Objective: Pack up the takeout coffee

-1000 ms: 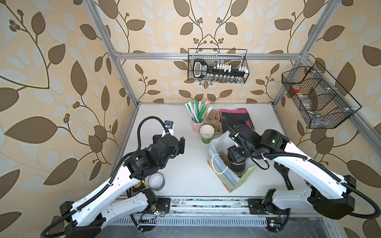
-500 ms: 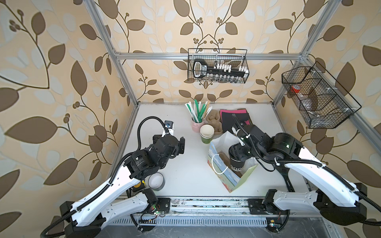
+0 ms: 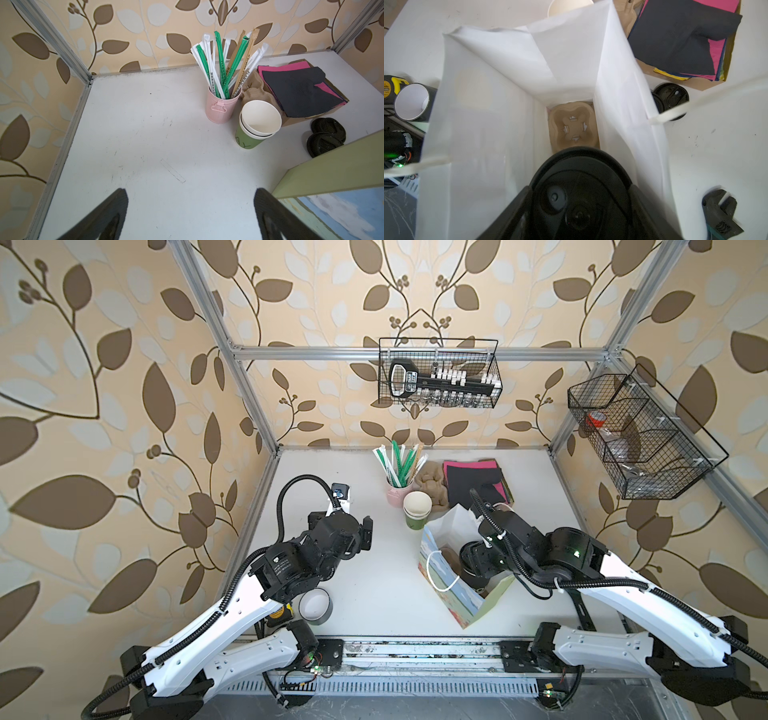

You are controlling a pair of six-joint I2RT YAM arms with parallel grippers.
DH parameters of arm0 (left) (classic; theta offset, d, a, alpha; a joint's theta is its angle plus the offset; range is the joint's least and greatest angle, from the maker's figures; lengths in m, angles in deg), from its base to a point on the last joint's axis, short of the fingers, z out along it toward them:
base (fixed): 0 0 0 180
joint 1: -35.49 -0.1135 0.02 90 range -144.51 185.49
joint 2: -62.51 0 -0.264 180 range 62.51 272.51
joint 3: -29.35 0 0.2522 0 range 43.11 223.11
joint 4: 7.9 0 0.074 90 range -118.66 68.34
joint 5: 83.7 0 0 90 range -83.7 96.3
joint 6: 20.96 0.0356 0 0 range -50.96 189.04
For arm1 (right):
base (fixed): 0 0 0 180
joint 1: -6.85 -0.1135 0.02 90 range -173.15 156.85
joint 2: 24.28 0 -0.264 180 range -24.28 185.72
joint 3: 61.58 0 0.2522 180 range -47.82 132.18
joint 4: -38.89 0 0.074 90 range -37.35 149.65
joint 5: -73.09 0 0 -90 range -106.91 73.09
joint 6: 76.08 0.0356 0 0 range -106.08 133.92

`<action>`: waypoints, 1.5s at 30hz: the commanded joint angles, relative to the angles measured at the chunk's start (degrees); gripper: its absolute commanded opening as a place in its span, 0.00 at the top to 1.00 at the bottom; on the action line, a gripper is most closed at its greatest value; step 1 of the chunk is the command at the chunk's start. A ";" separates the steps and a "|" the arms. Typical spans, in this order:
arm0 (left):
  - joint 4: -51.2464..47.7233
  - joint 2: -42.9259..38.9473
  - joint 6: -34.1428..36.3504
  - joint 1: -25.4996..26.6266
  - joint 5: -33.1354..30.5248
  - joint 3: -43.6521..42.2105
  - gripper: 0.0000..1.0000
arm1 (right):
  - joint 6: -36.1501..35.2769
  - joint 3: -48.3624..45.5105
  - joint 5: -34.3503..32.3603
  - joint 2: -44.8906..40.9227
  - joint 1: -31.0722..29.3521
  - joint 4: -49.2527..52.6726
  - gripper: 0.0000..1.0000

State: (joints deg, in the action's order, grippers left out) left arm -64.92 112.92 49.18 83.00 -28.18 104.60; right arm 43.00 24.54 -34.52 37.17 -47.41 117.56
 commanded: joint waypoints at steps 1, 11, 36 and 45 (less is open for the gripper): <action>1.20 -0.74 0.43 -0.75 -0.22 -0.50 0.04 | 1.46 -3.37 -1.22 -1.97 -0.39 -3.12 0.34; 1.25 -0.47 0.44 -0.75 -0.03 -0.41 0.04 | 3.15 -10.93 -1.60 -5.93 -0.93 -8.87 0.34; 1.25 -0.35 0.53 -0.75 0.03 -0.50 0.04 | 5.99 -17.06 -0.68 -7.56 -1.20 -11.01 0.33; 1.25 -0.34 0.56 -0.75 0.14 -0.50 0.04 | 6.25 -17.29 0.50 -7.59 -0.50 -10.76 0.32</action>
State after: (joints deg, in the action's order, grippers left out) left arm -64.92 112.90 49.21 83.00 -28.16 104.60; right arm 48.46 8.25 -34.49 29.78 -48.20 106.78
